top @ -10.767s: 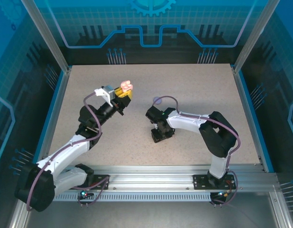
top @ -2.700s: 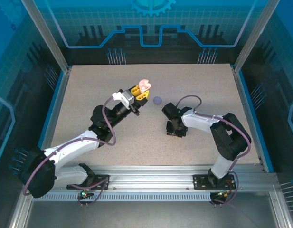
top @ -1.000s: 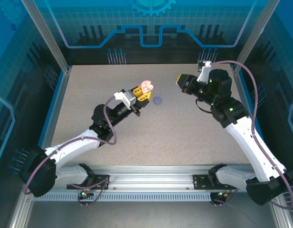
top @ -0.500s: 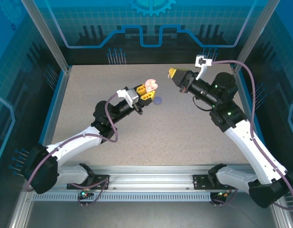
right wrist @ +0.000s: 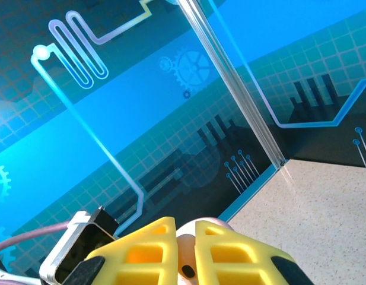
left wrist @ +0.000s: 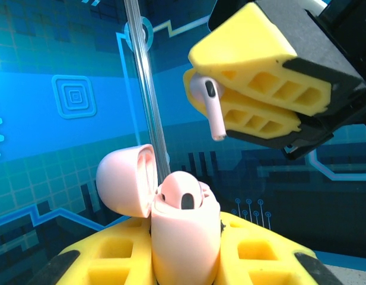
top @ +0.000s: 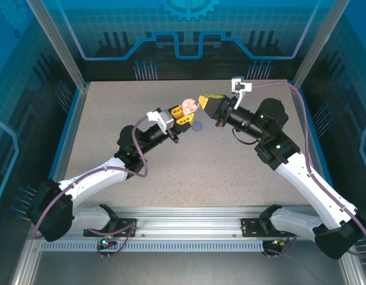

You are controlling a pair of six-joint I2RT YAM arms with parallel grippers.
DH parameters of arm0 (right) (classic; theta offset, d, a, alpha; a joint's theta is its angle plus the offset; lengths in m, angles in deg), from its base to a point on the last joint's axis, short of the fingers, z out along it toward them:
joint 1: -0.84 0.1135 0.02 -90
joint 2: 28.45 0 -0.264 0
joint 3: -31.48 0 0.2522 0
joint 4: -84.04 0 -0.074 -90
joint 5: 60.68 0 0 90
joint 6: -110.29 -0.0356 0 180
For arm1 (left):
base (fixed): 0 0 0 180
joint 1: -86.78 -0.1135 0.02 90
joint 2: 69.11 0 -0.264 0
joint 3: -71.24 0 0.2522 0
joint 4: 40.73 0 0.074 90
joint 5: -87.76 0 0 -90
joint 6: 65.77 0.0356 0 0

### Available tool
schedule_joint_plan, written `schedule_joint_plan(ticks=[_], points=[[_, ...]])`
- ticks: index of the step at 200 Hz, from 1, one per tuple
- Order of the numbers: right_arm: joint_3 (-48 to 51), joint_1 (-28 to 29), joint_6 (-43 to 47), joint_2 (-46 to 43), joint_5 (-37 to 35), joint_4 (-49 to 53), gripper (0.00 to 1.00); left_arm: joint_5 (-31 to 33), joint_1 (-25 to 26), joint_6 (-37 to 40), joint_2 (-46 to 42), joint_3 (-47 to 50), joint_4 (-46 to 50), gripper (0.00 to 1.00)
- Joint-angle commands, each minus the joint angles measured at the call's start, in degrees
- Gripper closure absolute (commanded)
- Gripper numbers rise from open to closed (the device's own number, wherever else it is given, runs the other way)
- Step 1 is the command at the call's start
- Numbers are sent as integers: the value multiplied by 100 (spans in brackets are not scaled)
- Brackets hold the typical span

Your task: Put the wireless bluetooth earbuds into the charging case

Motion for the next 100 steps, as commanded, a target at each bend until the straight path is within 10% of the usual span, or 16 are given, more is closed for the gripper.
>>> schedule_joint_plan(ticks=[1, 100], points=[[83, 75, 94, -95, 28, -289, 88, -95, 73, -104, 22, -196, -46, 100], [90, 97, 5, 125, 29, -327, 90, -82, 119, -100, 60, -255, -35, 100]])
